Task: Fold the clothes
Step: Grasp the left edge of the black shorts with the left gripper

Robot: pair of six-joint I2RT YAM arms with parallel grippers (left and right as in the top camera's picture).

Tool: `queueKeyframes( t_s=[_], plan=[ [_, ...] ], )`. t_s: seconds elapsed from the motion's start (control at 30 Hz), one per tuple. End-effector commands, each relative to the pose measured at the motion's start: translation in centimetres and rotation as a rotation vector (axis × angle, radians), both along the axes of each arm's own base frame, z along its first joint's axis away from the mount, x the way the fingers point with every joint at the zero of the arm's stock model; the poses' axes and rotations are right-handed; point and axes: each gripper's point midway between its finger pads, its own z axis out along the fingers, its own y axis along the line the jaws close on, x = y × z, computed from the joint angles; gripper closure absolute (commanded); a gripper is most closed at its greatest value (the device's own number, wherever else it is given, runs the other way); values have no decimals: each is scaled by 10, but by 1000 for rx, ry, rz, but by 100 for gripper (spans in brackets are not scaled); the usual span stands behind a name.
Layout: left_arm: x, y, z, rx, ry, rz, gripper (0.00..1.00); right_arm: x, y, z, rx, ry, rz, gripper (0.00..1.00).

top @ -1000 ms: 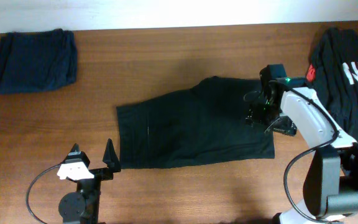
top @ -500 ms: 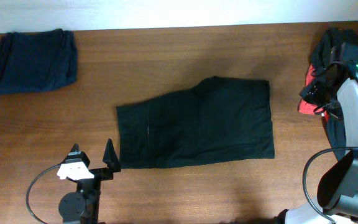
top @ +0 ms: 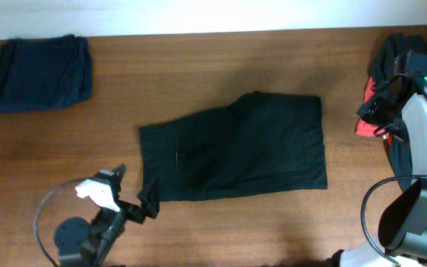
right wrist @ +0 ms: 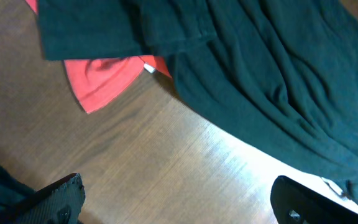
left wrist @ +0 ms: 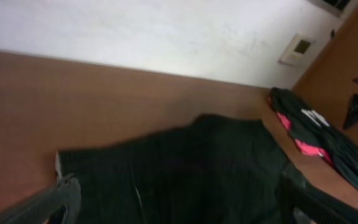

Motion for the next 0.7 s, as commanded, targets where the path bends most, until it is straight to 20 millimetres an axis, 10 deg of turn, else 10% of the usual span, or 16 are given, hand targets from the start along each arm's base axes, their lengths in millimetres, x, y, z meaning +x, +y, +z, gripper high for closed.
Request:
queueKeyframes(
  t_s=[0.0,0.2,0.67],
  plan=[
    [18,8,37,96,73,26,1,1,-4,7,-17,-20,-18,1],
    [59,52,0,253,691,228,1,1,-4,7,-17,-20,-18,1],
    [96,22,-201,278,1244,-11,1,1,-4,7,-17,-20,-18,1]
  ],
)
